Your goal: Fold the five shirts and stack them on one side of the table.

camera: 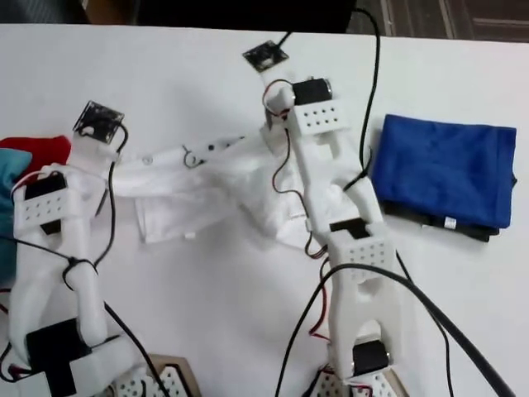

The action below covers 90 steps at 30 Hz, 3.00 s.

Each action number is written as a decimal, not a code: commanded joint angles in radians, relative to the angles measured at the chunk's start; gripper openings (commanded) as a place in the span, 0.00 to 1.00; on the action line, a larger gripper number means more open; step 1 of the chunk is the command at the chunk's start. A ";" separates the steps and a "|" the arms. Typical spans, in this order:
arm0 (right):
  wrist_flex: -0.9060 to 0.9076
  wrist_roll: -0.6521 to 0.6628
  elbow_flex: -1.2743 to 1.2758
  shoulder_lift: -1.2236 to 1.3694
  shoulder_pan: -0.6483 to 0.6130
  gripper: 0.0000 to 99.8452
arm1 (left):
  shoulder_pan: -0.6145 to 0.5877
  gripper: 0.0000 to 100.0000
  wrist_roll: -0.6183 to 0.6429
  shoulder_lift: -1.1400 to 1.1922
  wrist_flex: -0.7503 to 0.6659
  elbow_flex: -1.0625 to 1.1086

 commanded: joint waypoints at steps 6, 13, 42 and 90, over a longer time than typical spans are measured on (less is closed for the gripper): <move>-0.010 -0.009 -0.003 0.062 -0.024 0.21 | -0.009 0.03 0.011 -0.014 -0.009 -0.005; -0.042 -0.011 -0.005 0.068 -0.039 0.18 | -0.009 0.03 0.011 -0.014 -0.009 -0.004; -0.042 -0.011 -0.002 -0.036 -0.044 0.19 | -0.006 0.03 0.011 -0.008 -0.011 -0.004; 0.189 0.127 -0.454 -0.702 -0.008 0.02 | -0.008 0.03 0.012 -0.015 0.961 -1.214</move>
